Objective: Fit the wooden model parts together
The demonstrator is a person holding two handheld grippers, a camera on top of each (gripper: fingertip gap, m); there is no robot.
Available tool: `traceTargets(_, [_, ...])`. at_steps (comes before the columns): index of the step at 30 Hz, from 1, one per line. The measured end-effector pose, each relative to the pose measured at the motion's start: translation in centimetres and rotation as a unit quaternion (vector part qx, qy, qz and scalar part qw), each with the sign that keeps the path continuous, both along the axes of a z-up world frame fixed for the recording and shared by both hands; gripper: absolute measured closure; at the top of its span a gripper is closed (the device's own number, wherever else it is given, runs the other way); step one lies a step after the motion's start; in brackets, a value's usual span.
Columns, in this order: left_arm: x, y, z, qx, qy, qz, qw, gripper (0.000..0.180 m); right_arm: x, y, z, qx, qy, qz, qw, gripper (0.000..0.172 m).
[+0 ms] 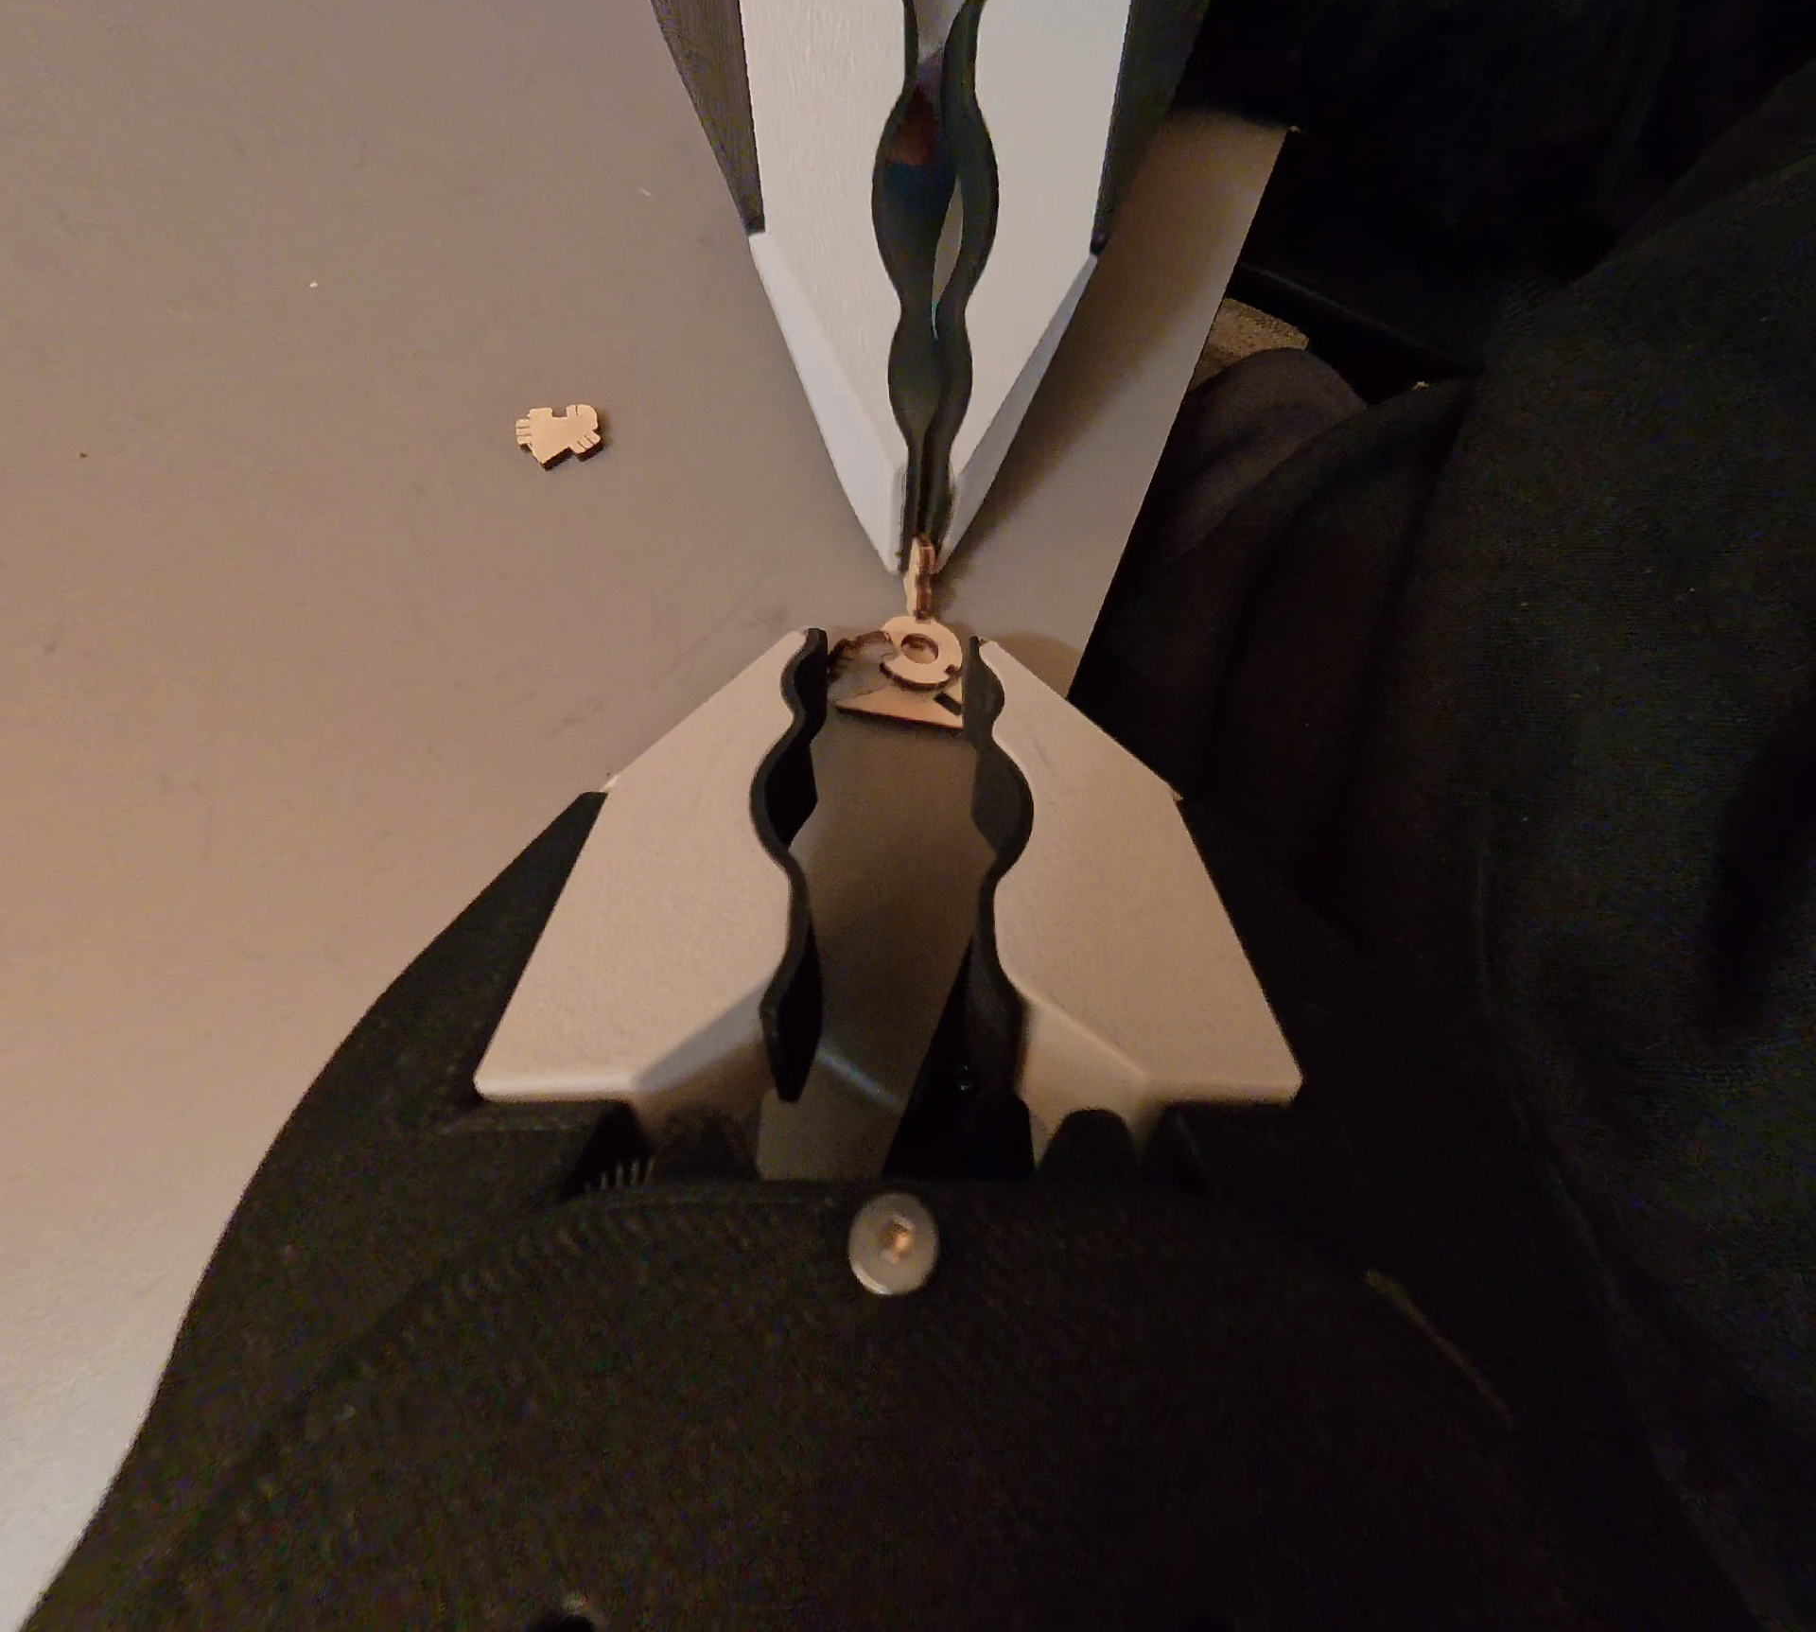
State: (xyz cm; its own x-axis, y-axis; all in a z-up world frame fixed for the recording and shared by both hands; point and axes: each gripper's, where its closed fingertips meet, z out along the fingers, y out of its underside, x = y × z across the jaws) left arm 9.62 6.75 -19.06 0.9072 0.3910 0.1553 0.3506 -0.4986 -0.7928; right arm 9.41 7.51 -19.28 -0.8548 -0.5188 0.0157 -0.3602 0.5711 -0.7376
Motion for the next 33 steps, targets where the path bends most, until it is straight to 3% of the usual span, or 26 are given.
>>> traceTargets(12, [0.1,-0.1,0.0,-0.005,-0.003,0.002,1.000,0.152,0.2,-0.2,0.0,0.008,0.002,-0.005,1.000,0.171])
traceTargets(20, [0.7,-0.5,-0.4,-0.035,0.015,-0.013,0.999,0.139,0.2,-0.3,-0.2,0.012,0.005,-0.007,1.000,0.171])
traceTargets(29, [0.6,-0.5,0.6,-0.041,0.114,-0.042,0.992,0.155,0.1,-0.3,0.1,0.012,0.001,-0.014,1.000,0.171])
traceTargets(33, [0.7,-0.5,0.3,-0.050,0.121,-0.049,0.990,0.159,0.1,-0.3,0.1,0.013,-0.002,-0.015,1.000,0.171])
